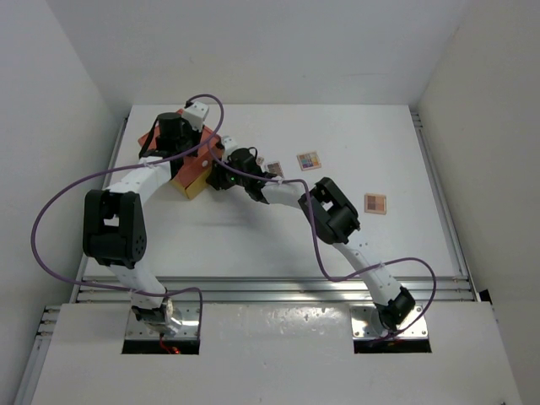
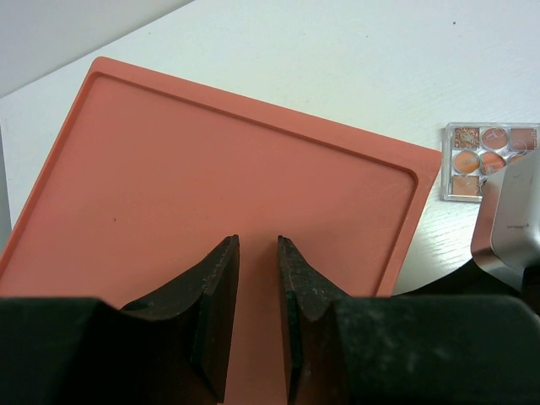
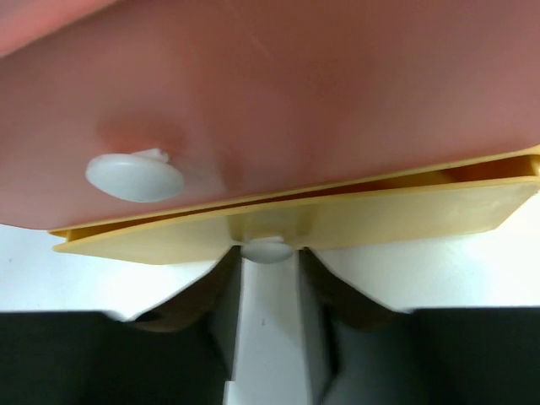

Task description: Organize the makeup

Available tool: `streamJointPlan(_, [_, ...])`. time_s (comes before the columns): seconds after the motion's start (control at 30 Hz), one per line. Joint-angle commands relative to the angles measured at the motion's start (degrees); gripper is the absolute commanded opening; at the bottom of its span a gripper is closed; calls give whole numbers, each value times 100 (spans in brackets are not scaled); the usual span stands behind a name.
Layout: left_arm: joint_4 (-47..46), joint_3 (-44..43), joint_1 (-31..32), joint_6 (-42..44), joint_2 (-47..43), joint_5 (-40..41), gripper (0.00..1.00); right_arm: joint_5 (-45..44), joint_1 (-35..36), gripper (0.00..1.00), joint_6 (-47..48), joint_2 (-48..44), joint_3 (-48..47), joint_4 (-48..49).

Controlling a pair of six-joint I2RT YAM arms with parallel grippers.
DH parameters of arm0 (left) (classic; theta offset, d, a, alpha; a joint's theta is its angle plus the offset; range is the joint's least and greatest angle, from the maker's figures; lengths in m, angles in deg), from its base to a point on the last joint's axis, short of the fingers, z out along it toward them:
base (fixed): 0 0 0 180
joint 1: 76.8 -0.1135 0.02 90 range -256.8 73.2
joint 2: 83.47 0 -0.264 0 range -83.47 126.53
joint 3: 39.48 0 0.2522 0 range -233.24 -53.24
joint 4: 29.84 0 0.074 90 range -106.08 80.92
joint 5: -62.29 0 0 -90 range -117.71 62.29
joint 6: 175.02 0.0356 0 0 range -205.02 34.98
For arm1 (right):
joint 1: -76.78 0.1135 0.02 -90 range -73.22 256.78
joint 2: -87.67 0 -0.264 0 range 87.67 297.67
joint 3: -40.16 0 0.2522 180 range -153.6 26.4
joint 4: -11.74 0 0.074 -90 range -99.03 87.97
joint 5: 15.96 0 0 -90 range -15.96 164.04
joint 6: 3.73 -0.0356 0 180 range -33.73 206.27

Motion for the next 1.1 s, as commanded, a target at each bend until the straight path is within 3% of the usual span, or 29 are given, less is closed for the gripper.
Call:
streamJointPlan(0.0, [867, 267, -27, -122, 139, -221, 31, -27, 24, 29, 165, -26, -218, 350])
streamJointPlan(0.2, [920, 267, -27, -122, 139, -221, 31, -10, 24, 11, 217, -70, -86, 465])
streamJointPlan(0.27, [920, 267, -27, -122, 139, -221, 31, 61, 24, 0, 244, -140, 27, 491])
streamJointPlan(0.5, [973, 267, -27, -122, 139, -168, 31, 263, 24, 0, 586, -1210, 1354, 807])
streamJointPlan(0.67, [973, 214, -27, -122, 192, -168, 31, 578, 41, 0, 455, -1959, 3117, 1255])
streamJointPlan(0.83, [1087, 109, -27, -122, 244, -168, 31, 614, 103, 0, 578, -2426, 3675, 1353])
streamJointPlan(0.87, [1087, 109, -27, -122, 245, -168, 31, 597, 94, 9, 613, -2382, 3527, 1335])
streamJointPlan(0.9, [1087, 109, -27, -122, 245, -168, 31, 571, 77, 38, 605, -2321, 3430, 1326])
streamJointPlan(1.0, [1087, 109, -27, -122, 245, -221, 31, 308, 50, 53, 692, -1882, 2642, 1160])
streamJointPlan(1.07, [1087, 109, -27, -122, 245, -221, 31, 88, 14, 55, 728, -1373, 1773, 1037])
